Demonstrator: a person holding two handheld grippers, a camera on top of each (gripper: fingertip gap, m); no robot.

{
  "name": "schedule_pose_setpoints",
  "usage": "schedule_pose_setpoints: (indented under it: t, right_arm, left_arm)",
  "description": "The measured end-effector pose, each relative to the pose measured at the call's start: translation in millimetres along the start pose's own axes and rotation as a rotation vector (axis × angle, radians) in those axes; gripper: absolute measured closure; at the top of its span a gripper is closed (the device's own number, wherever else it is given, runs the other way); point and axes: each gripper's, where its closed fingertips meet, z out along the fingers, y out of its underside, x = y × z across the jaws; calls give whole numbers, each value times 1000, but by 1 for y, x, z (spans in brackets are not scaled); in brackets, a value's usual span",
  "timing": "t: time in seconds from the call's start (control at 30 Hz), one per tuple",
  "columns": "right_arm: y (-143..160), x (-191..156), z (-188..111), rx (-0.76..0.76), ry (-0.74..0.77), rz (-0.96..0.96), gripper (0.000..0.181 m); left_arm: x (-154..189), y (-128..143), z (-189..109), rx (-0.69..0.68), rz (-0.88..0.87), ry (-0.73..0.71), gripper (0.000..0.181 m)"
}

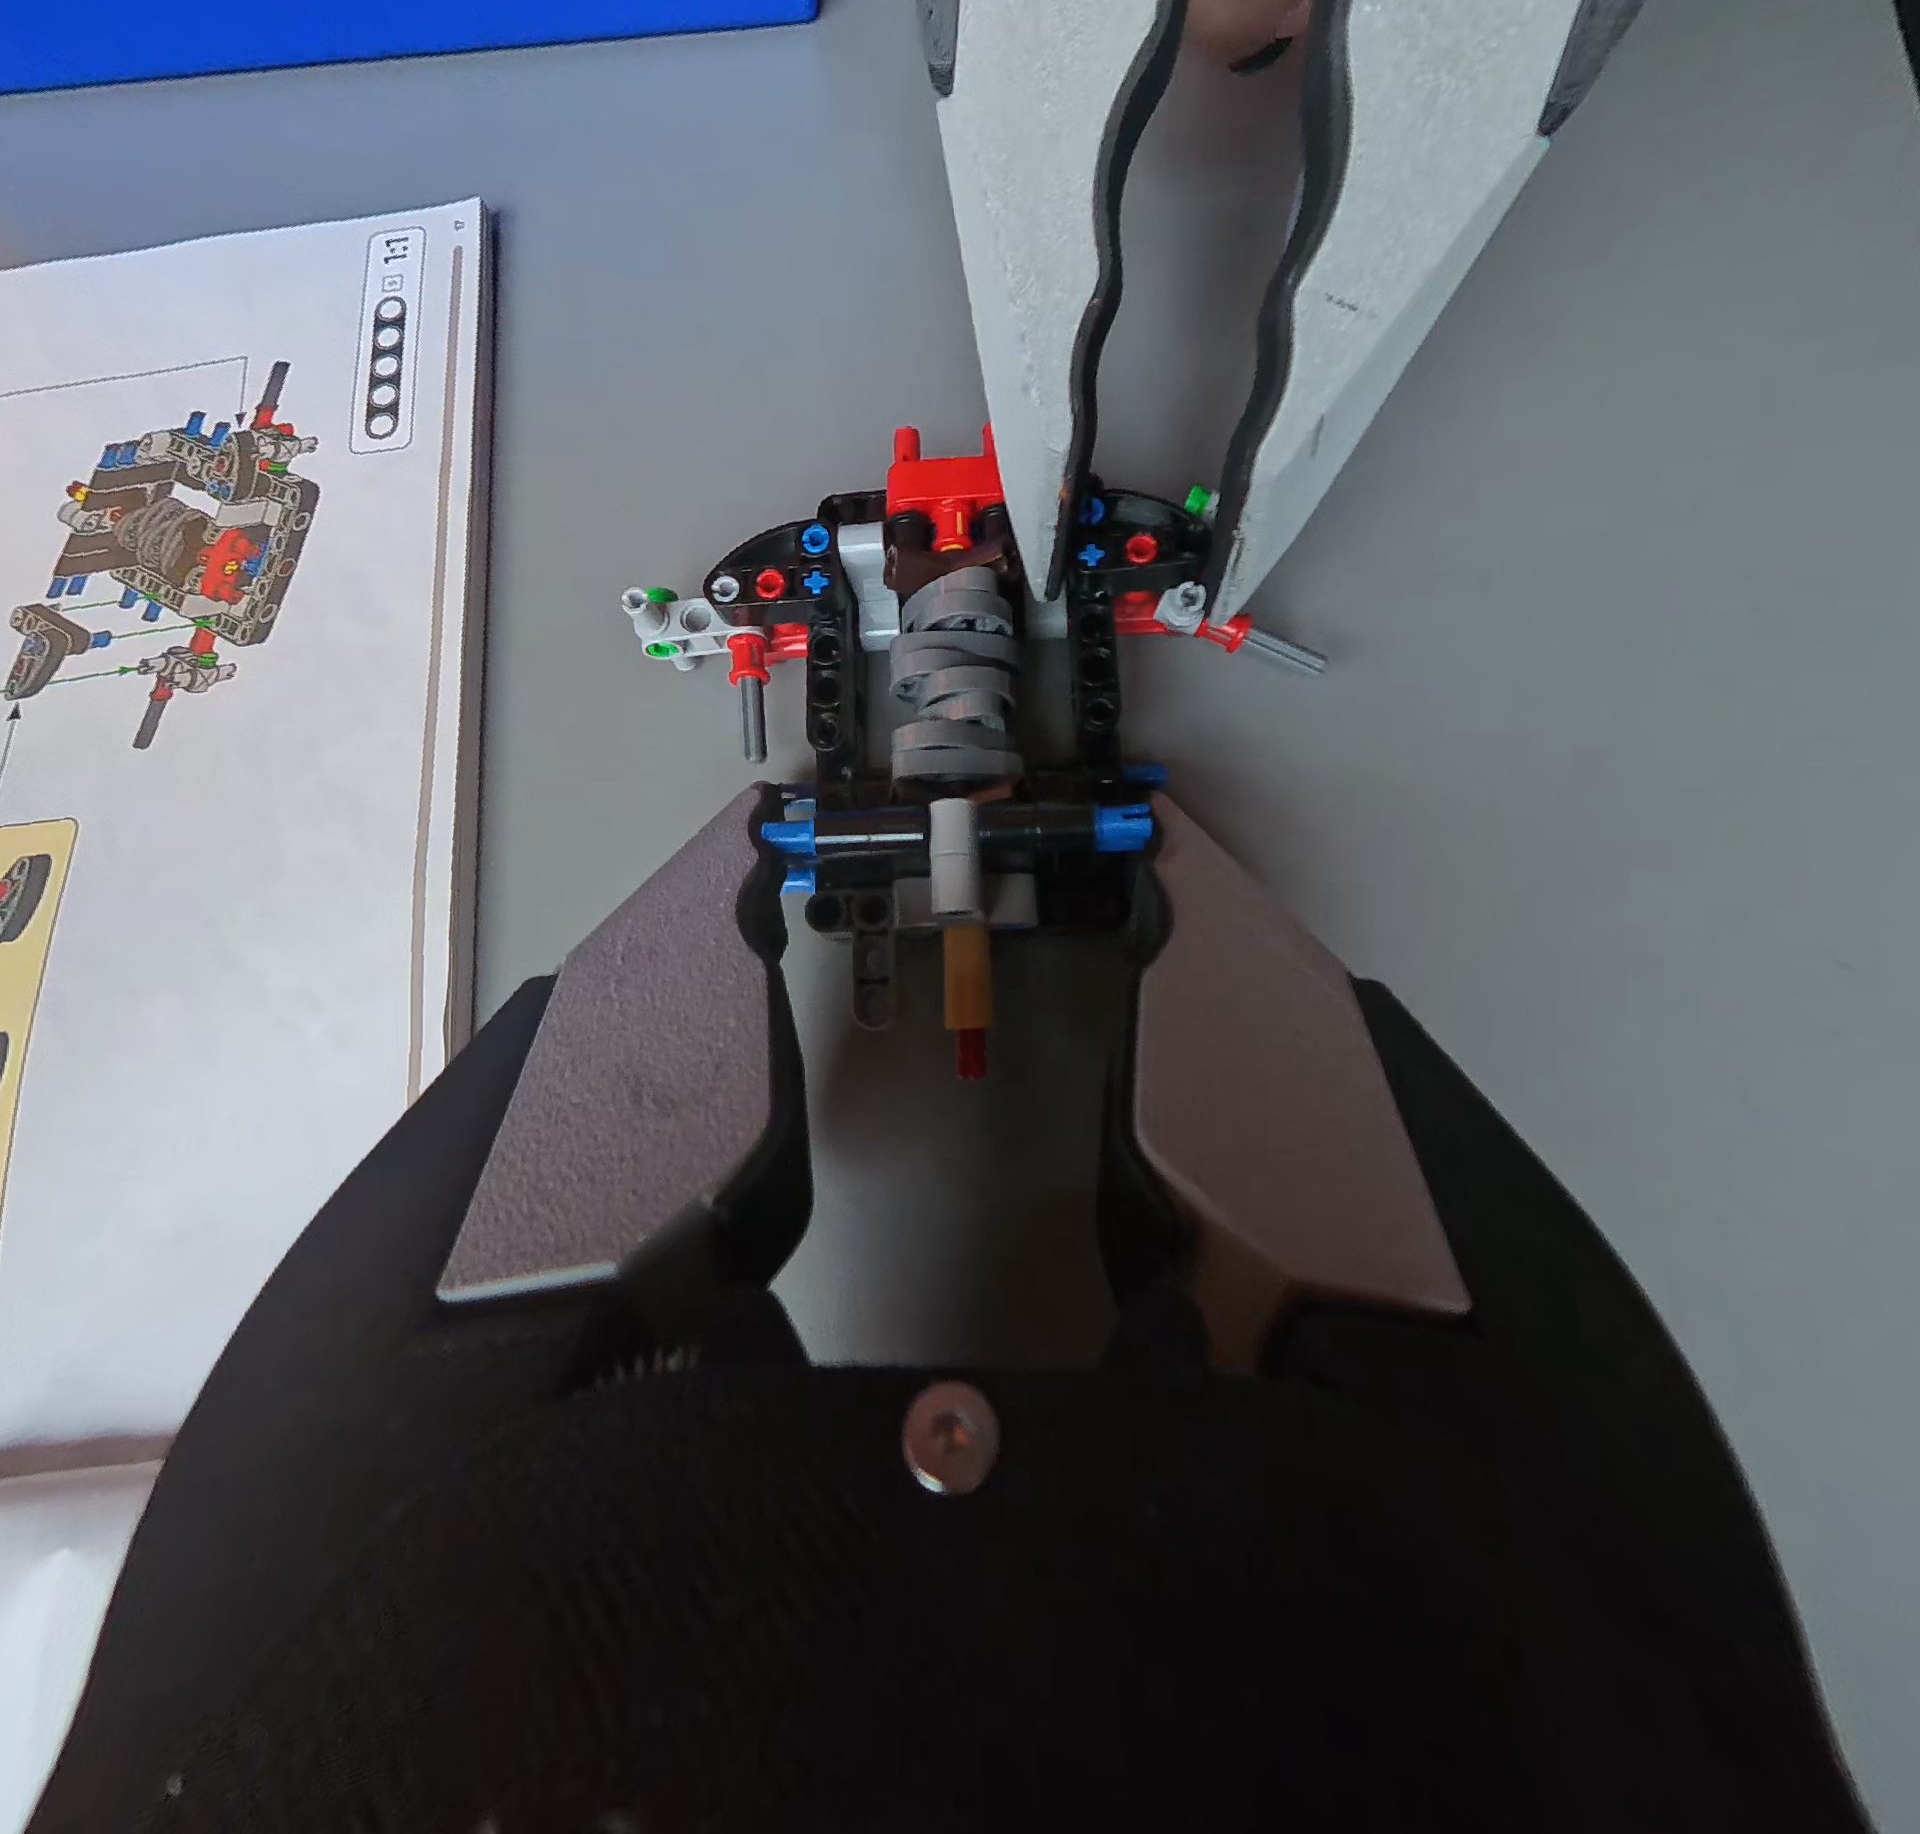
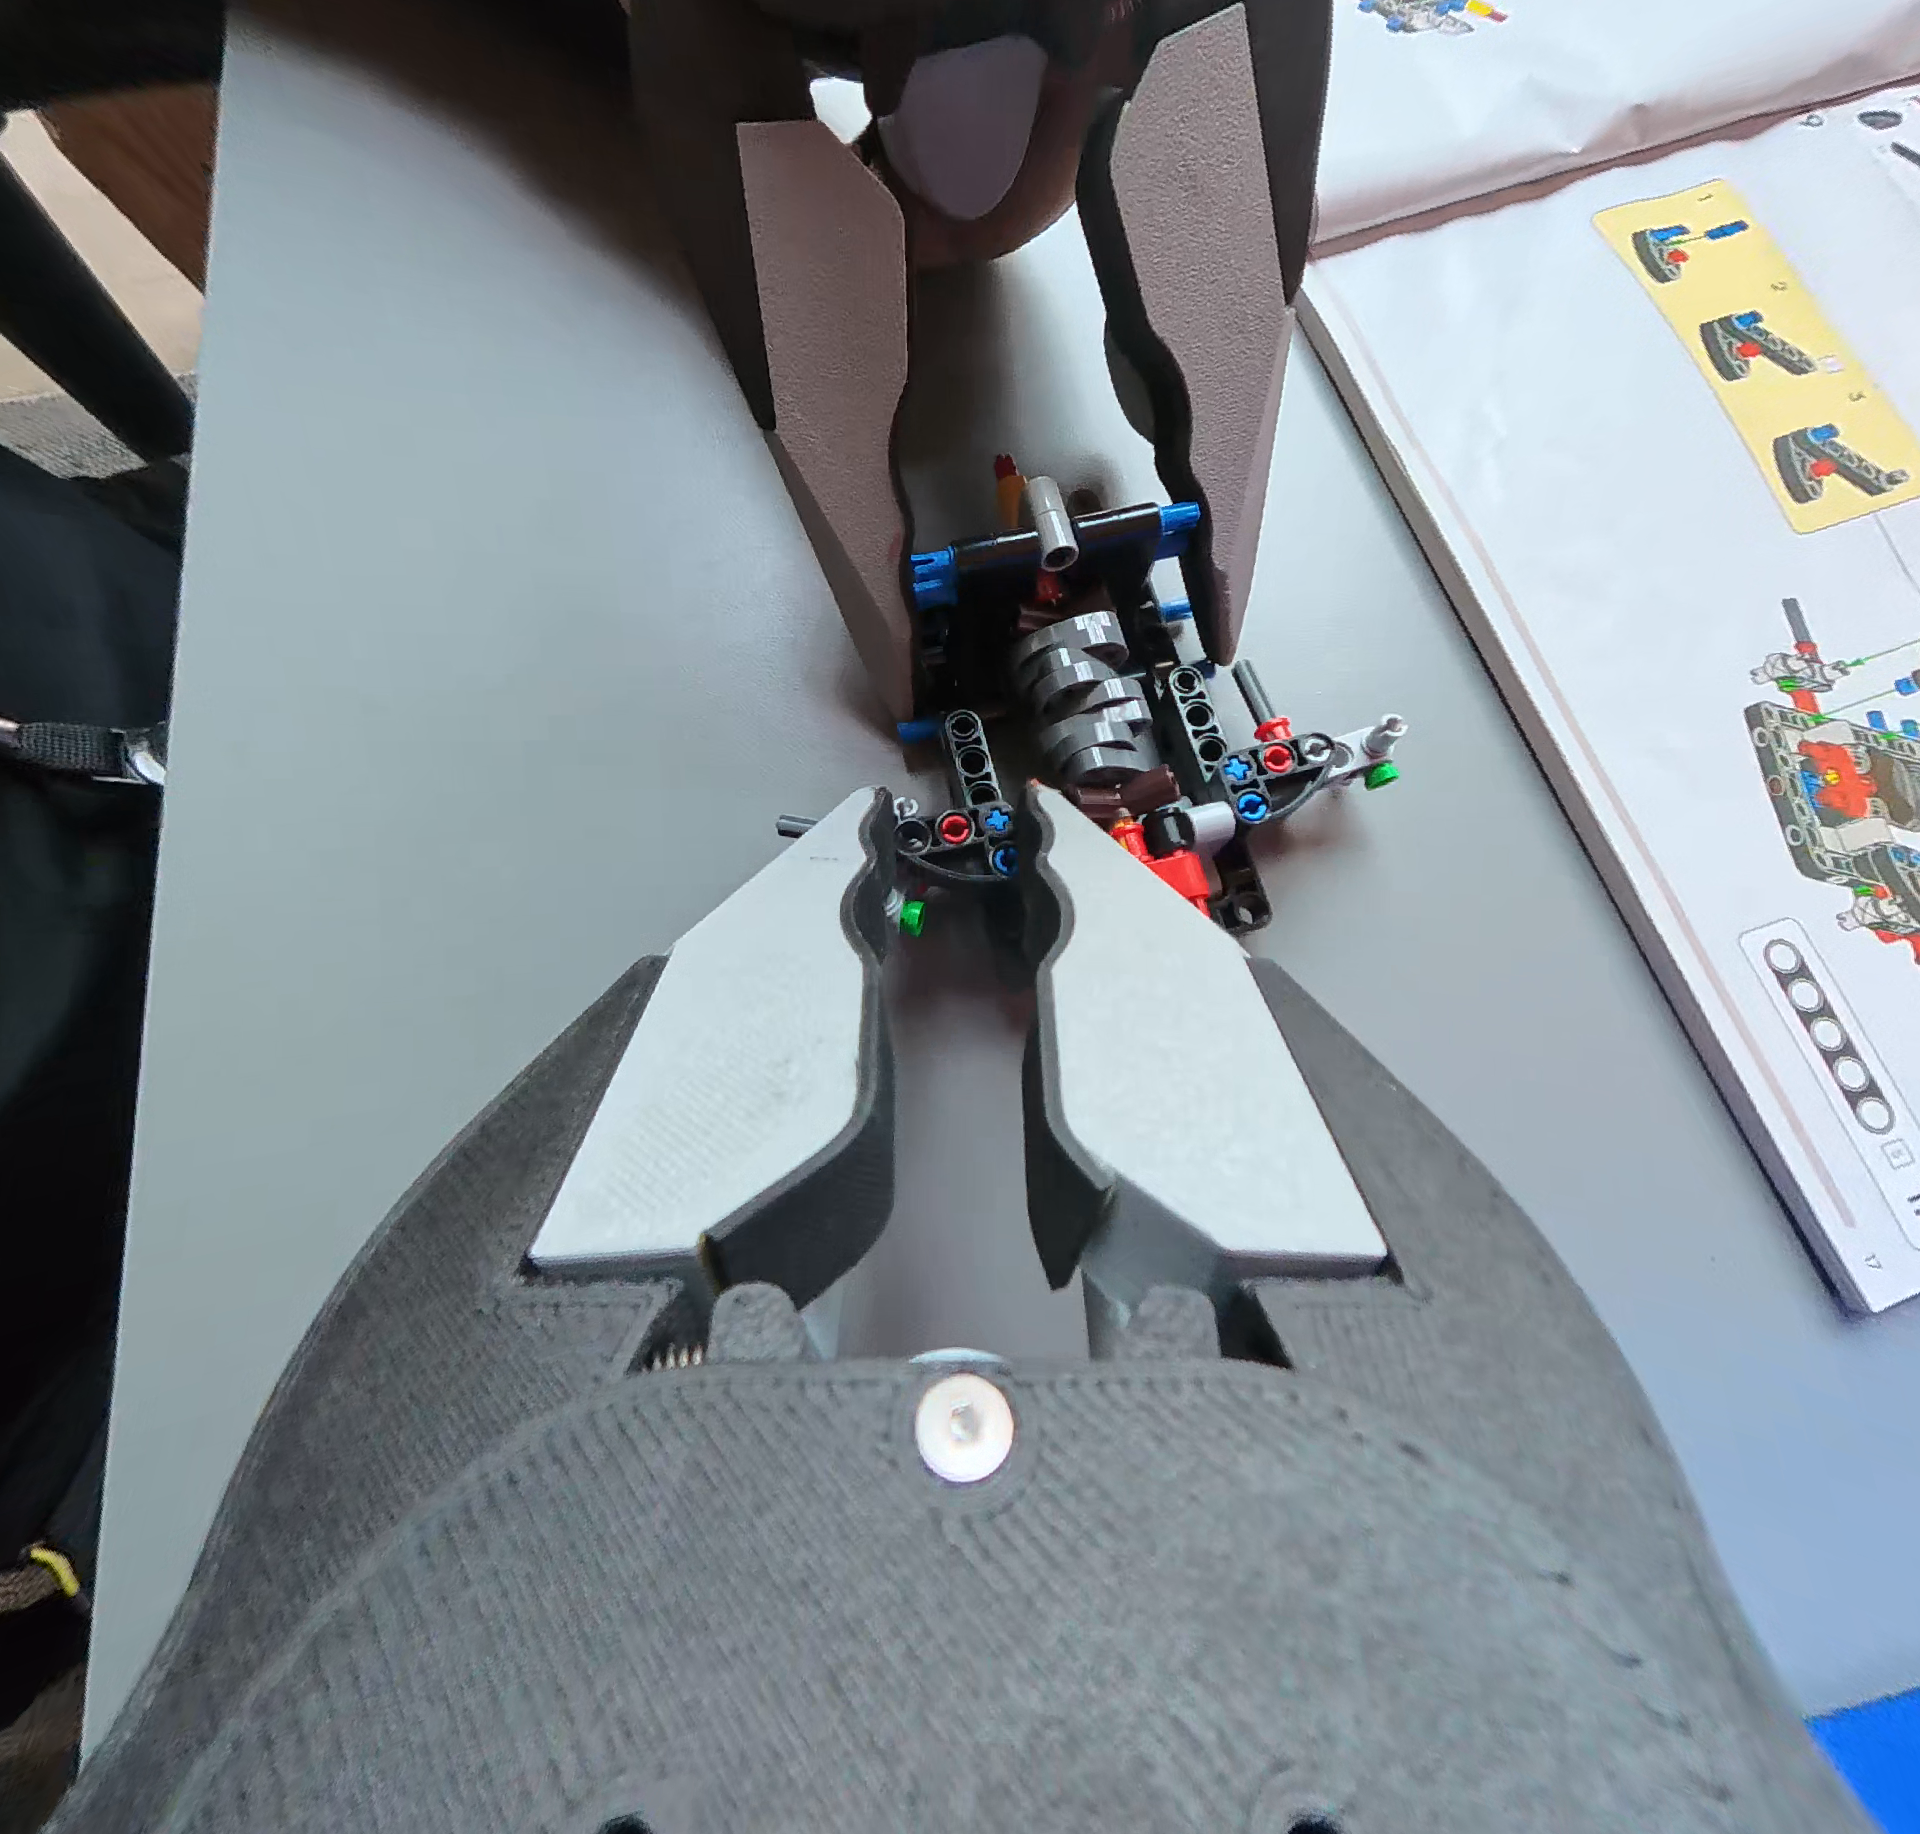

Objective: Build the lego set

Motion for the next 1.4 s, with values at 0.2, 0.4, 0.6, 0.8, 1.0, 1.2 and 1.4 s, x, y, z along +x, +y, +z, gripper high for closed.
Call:
schedule_pose_setpoints:
  t: [0.2, 0.4, 0.6, 0.8, 1.0, 1.2, 1.4]
  right_arm:
    - [0, -3, -3, 86, 29, -30, 157]
    - [-22, 11, -32, 231, 115, -9, 142]
    - [-30, 6, -59, 312, 123, -73, 141]
    - [-32, -16, -38, 179, 160, -271, 152]
    - [-34, -31, -22, 90, 208, -471, 155]
    - [-37, -38, -26, 124, 309, -578, 167]
    - [-48, -40, -34, 210, 347, -602, 165]
  left_arm:
    - [3, 2, -1, -31, 23, 54, 117]
    - [7, -14, -13, -53, -240, 280, 118]
    - [33, -19, -36, -73, -371, 634, 118]
    - [41, -14, -44, -58, -343, 797, 118]
    - [48, -7, -42, -63, -176, 770, 118]
    - [53, -9, -43, -25, -222, 840, 118]
    - [51, -14, -43, 40, -330, 923, 118]
